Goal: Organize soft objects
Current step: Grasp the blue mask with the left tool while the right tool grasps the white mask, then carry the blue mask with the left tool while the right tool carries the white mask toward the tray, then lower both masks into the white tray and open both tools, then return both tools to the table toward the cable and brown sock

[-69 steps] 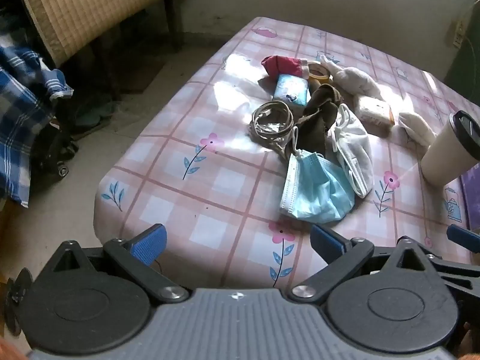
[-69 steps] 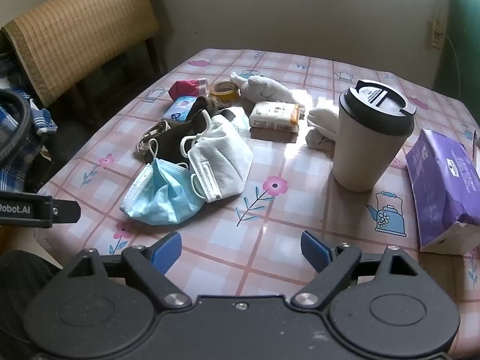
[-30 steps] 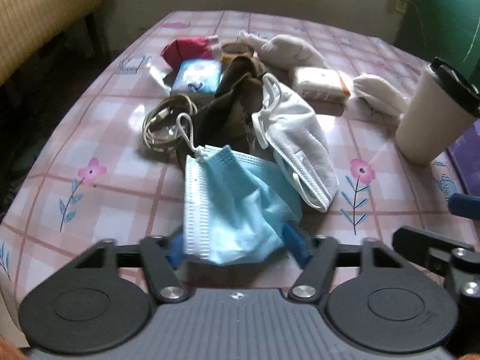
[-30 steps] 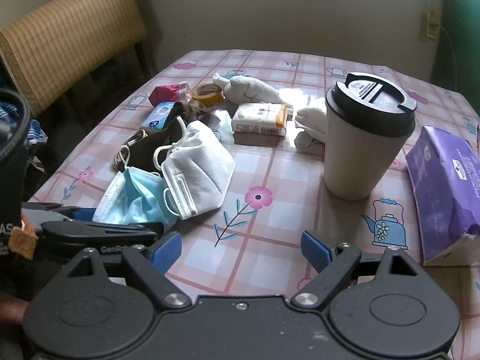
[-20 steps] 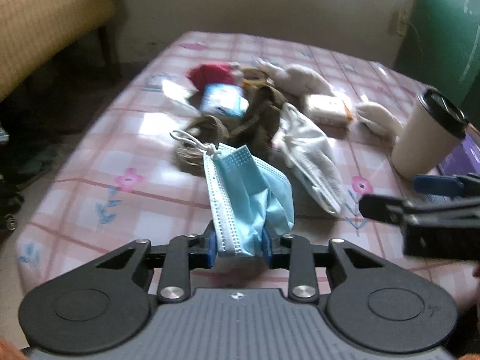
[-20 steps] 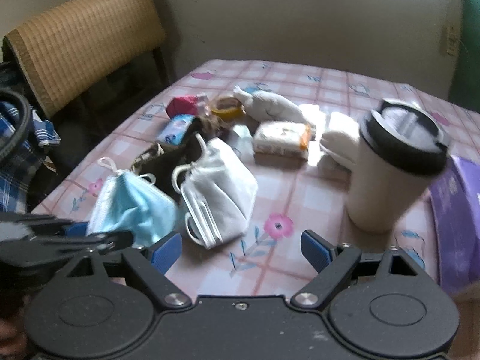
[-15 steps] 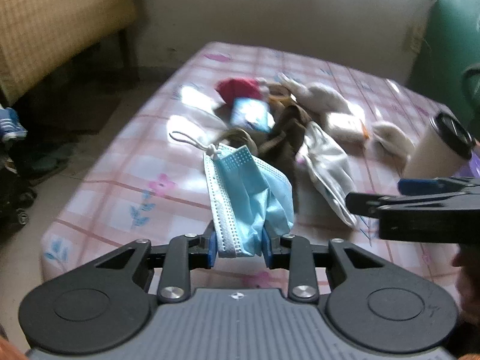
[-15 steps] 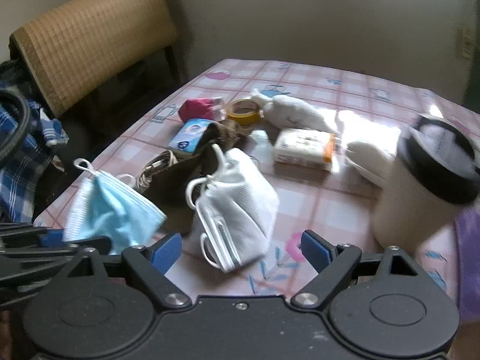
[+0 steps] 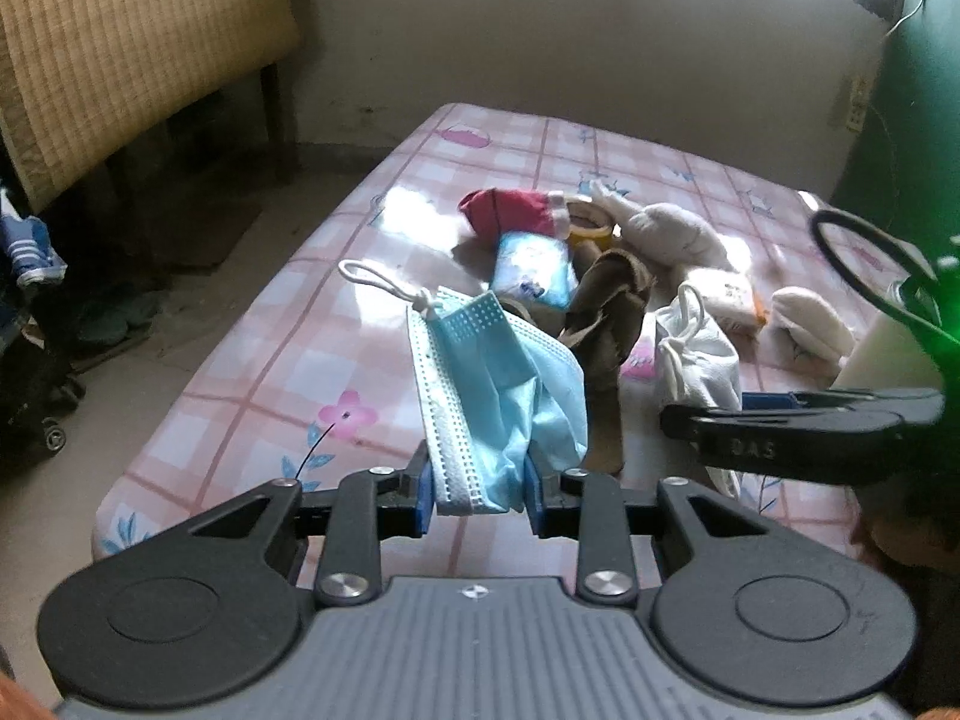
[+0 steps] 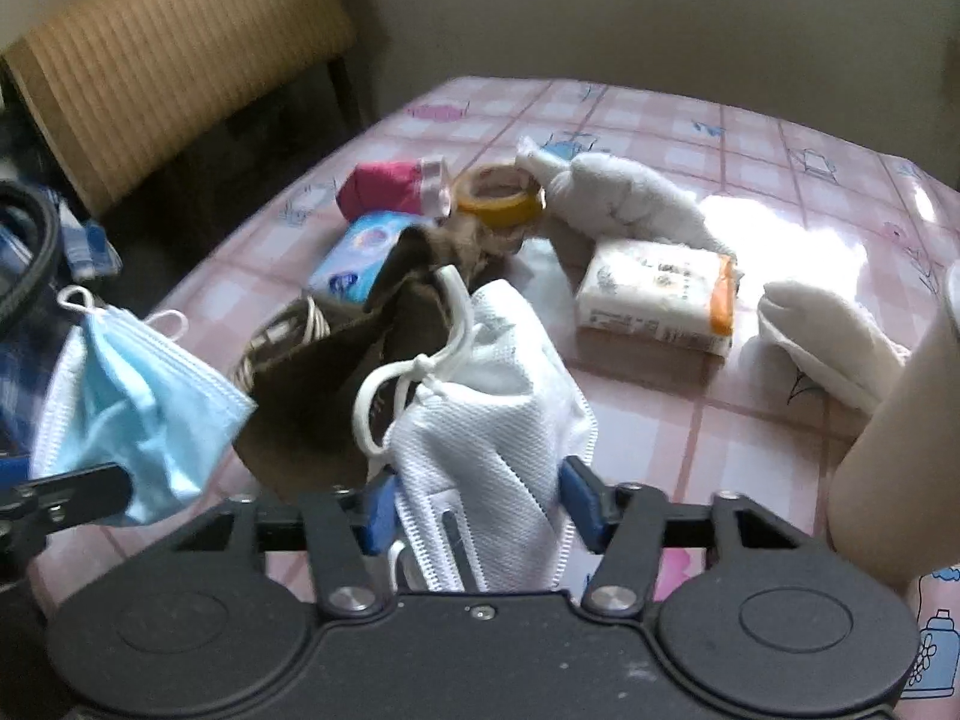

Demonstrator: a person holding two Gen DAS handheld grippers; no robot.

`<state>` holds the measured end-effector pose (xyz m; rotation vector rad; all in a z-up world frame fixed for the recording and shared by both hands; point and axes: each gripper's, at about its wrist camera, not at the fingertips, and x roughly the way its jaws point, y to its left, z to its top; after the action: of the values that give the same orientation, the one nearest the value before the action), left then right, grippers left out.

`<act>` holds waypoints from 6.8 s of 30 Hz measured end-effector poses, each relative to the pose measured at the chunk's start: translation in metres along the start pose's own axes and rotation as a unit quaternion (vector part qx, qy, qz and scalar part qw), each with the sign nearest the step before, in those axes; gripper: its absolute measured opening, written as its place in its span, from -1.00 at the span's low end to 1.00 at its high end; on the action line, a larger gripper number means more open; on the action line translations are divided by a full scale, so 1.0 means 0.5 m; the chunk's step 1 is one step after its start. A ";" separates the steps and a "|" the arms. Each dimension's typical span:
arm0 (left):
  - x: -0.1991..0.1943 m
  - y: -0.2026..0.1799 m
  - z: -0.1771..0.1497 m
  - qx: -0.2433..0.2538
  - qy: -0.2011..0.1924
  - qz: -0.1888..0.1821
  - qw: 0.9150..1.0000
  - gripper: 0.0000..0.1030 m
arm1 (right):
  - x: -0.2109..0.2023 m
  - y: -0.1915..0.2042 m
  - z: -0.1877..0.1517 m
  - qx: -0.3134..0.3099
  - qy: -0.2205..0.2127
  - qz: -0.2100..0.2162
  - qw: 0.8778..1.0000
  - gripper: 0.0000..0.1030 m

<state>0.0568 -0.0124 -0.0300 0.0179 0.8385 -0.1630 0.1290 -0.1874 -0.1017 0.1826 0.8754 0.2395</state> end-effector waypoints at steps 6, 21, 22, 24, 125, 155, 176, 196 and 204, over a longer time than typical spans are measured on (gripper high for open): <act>-0.002 -0.038 0.025 0.015 -0.024 -0.011 1.000 -0.41 | -0.055 -0.032 -0.005 -0.003 -0.046 0.022 0.999 -0.13; -0.015 -0.112 0.047 0.021 -0.076 -0.012 0.997 -0.46 | -0.152 -0.040 -0.015 -0.043 -0.088 0.021 0.995 -0.23; -0.019 -0.109 0.042 0.019 -0.084 -0.005 0.996 -0.47 | -0.156 -0.040 -0.022 -0.049 -0.099 0.008 0.994 -0.23; -0.029 -0.097 0.039 -0.014 -0.053 -0.014 0.998 -0.48 | -0.175 -0.059 -0.033 0.005 -0.078 0.011 0.997 -0.23; -0.008 -0.695 0.104 0.225 -0.028 -0.216 0.950 -0.48 | -0.521 -0.642 -0.079 0.224 -0.139 -0.213 0.941 -0.23; 0.032 -0.748 0.113 0.218 -0.009 -0.260 0.941 0.51 | -0.466 -0.806 -0.250 0.155 -0.171 -0.497 0.837 0.75; -0.051 -0.420 0.172 0.104 -0.019 -0.104 0.989 0.74 | -0.258 -0.771 -0.204 0.005 -0.115 -0.521 0.846 0.61; -0.051 -0.308 0.148 0.081 -0.016 -0.059 0.995 0.77 | -0.275 -0.756 -0.199 -0.136 -0.148 -0.452 0.869 0.53; -0.052 -0.179 0.130 0.041 -0.003 -0.020 0.999 0.79 | -0.441 -0.554 -0.128 -0.119 -0.202 -0.385 0.893 0.76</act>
<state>0.0741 -0.1024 0.0371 0.0774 0.8264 -0.2355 -0.0201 -0.5107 -0.0505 -0.3417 0.4417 -0.4258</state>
